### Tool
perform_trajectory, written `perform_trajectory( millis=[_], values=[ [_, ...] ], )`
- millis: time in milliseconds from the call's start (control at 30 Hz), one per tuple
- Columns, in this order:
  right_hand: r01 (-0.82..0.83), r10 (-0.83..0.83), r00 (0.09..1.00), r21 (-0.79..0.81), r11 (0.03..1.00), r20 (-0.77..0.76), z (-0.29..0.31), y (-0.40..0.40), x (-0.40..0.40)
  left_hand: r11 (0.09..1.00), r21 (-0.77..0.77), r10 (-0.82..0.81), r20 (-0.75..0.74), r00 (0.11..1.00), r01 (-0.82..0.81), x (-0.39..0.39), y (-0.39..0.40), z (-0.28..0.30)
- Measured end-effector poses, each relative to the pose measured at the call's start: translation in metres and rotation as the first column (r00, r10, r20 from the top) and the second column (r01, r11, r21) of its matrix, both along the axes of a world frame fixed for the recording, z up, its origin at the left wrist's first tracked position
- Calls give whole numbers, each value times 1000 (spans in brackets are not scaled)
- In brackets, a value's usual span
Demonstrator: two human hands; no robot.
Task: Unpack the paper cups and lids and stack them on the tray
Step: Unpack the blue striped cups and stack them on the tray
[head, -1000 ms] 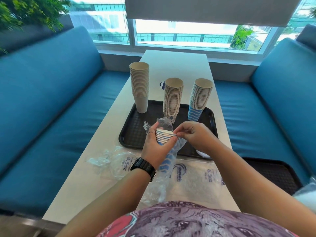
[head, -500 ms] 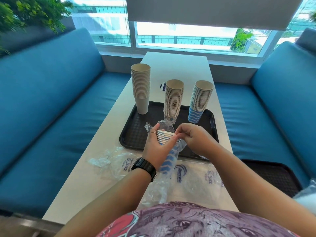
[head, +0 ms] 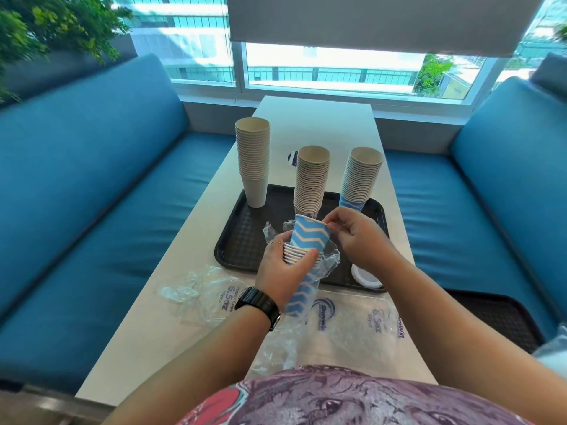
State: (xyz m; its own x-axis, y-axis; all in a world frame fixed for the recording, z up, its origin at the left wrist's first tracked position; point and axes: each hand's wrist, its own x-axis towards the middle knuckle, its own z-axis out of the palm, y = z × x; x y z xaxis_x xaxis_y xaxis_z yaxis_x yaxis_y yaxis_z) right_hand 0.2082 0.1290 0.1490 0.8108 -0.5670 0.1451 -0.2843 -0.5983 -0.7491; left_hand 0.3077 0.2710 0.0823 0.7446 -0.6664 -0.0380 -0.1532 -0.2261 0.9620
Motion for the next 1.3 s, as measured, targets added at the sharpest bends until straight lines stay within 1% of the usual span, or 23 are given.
perform_trajectory(
  millis=[200,333,467,600,833,933,1067,1167,1300],
  values=[
    [-20,21,1000,81,997,-11,-8,-3,1,1000,-8,4,-11,1000,-4,1,-2,2],
    [31,-37,995,71,997,89,-3,-9,2,1000,-15,18,-13,1000,-18,3,0,-2],
    [136,-132,979,-14,991,155,14,-26,4,998,-1,56,-10,998,-56,2,0,-4],
    [206,-180,966,-130,970,187,38,-48,8,997,40,72,-15,997,-71,3,-1,-4],
    [339,-226,916,-337,879,331,94,-94,15,997,49,61,-44,997,-59,6,-6,-10],
    [368,-240,916,-438,820,320,106,-116,24,997,64,50,-57,997,-46,7,-7,-12],
    [362,-295,932,-572,736,210,106,-136,38,997,68,39,-75,996,-34,8,-8,-12],
    [326,-328,938,-609,723,112,95,-143,45,996,84,31,-77,997,-25,10,-7,-12],
    [298,-344,938,-611,733,45,76,-143,49,995,89,43,-72,996,-37,11,-6,-12]
  ],
)
